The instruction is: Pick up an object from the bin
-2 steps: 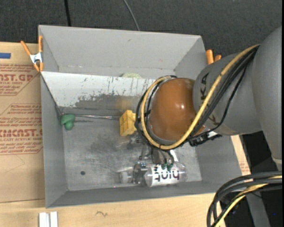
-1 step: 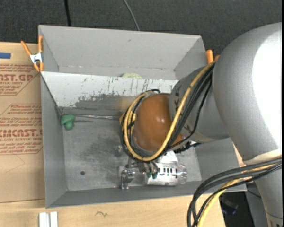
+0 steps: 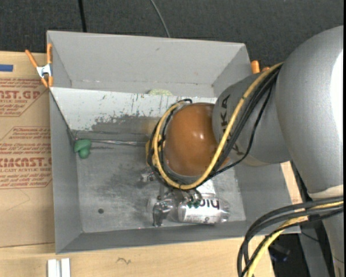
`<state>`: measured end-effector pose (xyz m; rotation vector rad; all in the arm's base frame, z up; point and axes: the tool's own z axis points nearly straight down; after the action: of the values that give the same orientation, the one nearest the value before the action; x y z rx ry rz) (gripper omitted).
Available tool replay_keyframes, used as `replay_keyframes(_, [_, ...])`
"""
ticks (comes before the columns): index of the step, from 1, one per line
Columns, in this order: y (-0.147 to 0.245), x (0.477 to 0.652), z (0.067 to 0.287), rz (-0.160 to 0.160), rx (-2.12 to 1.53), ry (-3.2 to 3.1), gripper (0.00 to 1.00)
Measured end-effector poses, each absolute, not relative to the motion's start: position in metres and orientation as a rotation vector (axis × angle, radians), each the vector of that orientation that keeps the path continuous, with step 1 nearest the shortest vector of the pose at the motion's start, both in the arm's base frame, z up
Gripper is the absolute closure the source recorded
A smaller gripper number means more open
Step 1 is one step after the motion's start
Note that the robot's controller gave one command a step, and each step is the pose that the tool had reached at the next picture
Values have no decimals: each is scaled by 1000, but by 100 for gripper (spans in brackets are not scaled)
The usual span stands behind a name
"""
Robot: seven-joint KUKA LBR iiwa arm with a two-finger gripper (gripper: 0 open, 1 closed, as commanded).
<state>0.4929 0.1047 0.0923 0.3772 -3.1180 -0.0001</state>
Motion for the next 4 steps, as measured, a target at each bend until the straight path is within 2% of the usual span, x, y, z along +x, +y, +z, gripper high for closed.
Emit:
replay_keyframes(1, [78, 485, 97, -1, 79, -3139, 0])
replay_keyframes(2, [56, 520, 75, -1, 29, -3142, 0])
replay_keyframes(3, [60, 584, 71, 0, 340, -3093, 100])
replay_keyframes(4, [60, 584, 71, 0, 340, -3093, 100])
